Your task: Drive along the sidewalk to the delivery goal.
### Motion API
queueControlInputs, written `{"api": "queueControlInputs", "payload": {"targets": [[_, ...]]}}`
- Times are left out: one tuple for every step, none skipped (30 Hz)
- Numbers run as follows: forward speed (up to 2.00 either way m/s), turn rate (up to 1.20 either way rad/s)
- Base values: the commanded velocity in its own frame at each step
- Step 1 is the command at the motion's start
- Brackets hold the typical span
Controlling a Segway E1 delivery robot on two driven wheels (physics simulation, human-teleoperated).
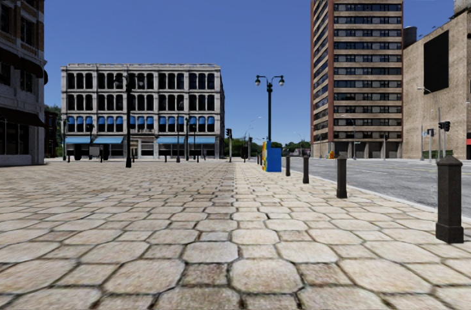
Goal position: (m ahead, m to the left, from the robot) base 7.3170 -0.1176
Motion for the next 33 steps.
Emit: {"api": "queueControlInputs", "payload": {"targets": [[2.00,-0.20],[2.00,-0.20],[2.00,0.00],[2.00,0.00],[2.00,0.00],[2.00,0.00],[2.00,0.00],[2.00,0.00],[2.00,0.00],[2.00,0.00],[2.00,0.00],[2.00,0.00],[2.00,0.00],[2.00,0.00],[2.00,0.00],[2.00,0.00],[2.00,0.00],[2.00,0.00],[2.00,0.00],[2.00,0.00],[2.00,0.00],[2.00,0.00],[2.00,0.00],[2.00,0.00],[2.00,0.00],[2.00,0.00],[2.00,0.00],[2.00,0.00],[2.00,0.00],[2.00,0.00],[2.00,0.00],[2.00,0.00],[2.00,0.00]]}}
